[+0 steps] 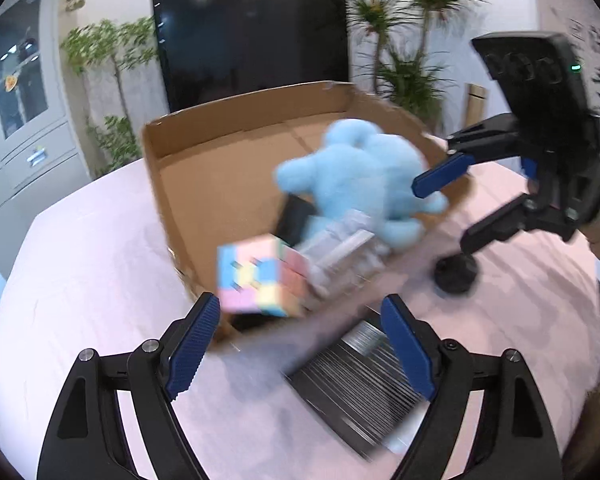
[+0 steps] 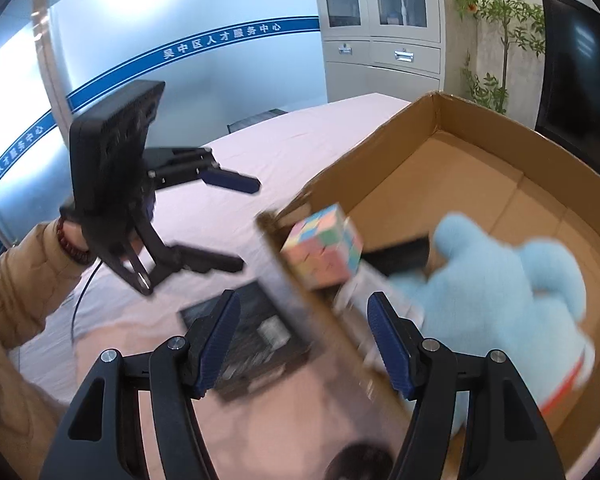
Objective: Organize objects
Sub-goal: 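Open both tools to drop the Rubik's cube into the box, then move both tools to the white earbud case and open around it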
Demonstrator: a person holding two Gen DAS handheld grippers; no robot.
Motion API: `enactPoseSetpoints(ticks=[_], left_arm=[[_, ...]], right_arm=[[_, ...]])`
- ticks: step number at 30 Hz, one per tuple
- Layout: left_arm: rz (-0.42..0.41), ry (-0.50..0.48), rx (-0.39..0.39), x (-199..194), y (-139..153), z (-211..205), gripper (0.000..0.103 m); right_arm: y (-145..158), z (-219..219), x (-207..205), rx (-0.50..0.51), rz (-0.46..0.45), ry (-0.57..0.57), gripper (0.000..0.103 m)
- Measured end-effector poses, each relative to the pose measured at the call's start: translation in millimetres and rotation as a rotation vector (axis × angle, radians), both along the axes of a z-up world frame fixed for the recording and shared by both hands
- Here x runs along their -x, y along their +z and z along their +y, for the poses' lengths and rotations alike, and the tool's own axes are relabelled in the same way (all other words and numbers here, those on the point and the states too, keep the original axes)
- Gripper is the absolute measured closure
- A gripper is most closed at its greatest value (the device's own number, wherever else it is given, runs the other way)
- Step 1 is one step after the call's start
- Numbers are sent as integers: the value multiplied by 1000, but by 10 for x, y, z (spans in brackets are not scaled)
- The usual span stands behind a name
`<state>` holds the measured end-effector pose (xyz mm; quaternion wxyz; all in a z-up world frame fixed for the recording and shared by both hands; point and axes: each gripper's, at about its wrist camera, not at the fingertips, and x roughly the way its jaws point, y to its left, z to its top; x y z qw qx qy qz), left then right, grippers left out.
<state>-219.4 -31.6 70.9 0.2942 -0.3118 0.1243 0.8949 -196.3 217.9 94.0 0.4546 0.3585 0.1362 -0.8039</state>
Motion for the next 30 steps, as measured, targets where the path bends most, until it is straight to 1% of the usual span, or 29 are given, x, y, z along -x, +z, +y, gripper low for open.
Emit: enactPoseSetpoints(ticks=[2,3,5,7,9,10,12,14,16,18,20,22,23,26,29,30], left_arm=[[2,-34,1,-286,-23,111,19],[-3,-49,1,-393,-54,134,19],[-12,-82,-1,-691,-121,233,19],[-28,-114,-5,-907,-187,353,18],[-36,-123,-3,-1122,-299,465,3],[-40,-121,13,-1204,-371,525,1],[-56,-116,48,-1290,-502,571,1],[-94,-97,73,-1315,-637,579,1],[-118,-71,66,-1290,-669,519,1],[-135,-46,34,-1262,-675,432,1],[-155,-25,-26,-1209,-669,310,1],[-175,-3,-71,-1140,-691,208,1],[-185,4,-81,-1116,-719,182,1],[-220,40,-85,-1021,-840,130,1],[-240,38,-87,-987,-925,113,1],[-251,26,-99,-977,-943,116,1]], right_arm=[[-90,125,-218,10,-9,6,37],[-139,176,-303,14,-17,6,35],[-277,278,-507,7,-36,0,32],[-429,366,-685,-1,-56,-10,32],[-552,425,-786,4,-83,-21,32],[-619,445,-835,12,-99,-34,32],[-701,467,-878,34,-127,-43,32],[-751,444,-929,71,-142,-44,32],[-800,393,-960,111,-167,-37,32],[-840,333,-999,132,-180,-35,32],[-892,219,-1002,147,-200,-26,32],[-947,80,-1003,150,-223,-17,31],[-973,19,-1001,143,-231,-13,30],[-1059,-195,-1001,124,-250,2,30],[-1132,-351,-960,119,-274,2,29],[-1151,-385,-944,117,-281,2,29]])
